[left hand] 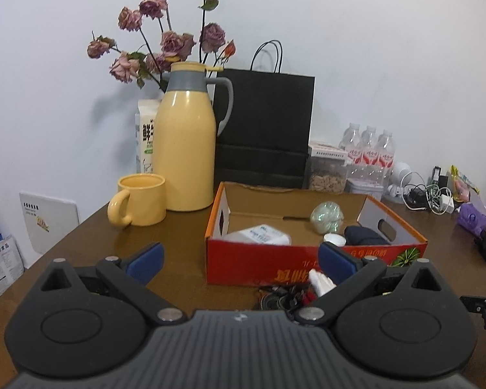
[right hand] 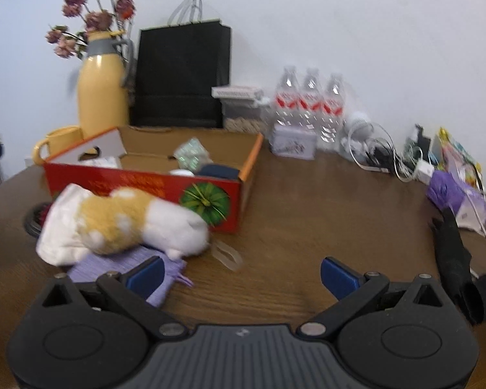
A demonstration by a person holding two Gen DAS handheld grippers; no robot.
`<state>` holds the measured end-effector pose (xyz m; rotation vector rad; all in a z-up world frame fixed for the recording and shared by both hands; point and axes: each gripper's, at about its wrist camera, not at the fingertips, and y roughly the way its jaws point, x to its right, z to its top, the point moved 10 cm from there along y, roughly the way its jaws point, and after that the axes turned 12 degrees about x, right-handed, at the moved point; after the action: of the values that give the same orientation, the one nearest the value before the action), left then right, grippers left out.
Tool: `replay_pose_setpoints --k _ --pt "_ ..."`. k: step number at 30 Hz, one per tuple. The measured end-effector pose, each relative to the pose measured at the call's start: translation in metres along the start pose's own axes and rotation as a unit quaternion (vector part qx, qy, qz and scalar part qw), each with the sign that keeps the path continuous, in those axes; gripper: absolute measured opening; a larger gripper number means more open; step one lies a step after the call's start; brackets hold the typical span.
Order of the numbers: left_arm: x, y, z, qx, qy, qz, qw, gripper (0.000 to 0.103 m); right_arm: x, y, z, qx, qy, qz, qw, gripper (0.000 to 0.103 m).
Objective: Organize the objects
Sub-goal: 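Withdraw both grippers from the box back toward the table, then lower the left gripper onto the black braided cable and grasp it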
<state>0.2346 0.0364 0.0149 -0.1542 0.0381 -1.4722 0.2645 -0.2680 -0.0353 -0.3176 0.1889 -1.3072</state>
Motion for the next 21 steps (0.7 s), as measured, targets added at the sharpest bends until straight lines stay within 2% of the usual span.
replay_pose_setpoints --k 8,10,13,17,20,21 --pt "0.001 0.000 -0.003 -0.005 -0.002 0.001 1.0000 0.103 0.000 0.050 -0.016 -0.055 0.000 0.028 0.998 0.083" --pt "-0.001 0.000 -0.004 -0.005 -0.004 0.004 1.0000 0.103 -0.002 0.063 -0.017 -0.064 -0.001 0.036 0.997 0.075" --pt "-0.006 0.002 -0.005 -0.009 -0.006 0.012 0.9999 0.103 -0.009 0.080 -0.018 -0.072 -0.004 0.050 0.996 0.070" --pt "-0.012 0.003 -0.008 -0.012 -0.013 0.019 0.9997 0.103 -0.012 0.084 -0.018 -0.061 0.001 0.054 0.997 0.068" --pt "-0.013 0.004 -0.011 -0.016 -0.016 0.022 0.9995 0.103 -0.013 0.081 -0.017 -0.051 0.006 0.062 0.997 0.048" --pt "-0.013 0.004 -0.012 -0.018 -0.018 0.023 0.9994 0.103 -0.015 0.080 -0.017 -0.049 0.005 0.065 0.997 0.034"
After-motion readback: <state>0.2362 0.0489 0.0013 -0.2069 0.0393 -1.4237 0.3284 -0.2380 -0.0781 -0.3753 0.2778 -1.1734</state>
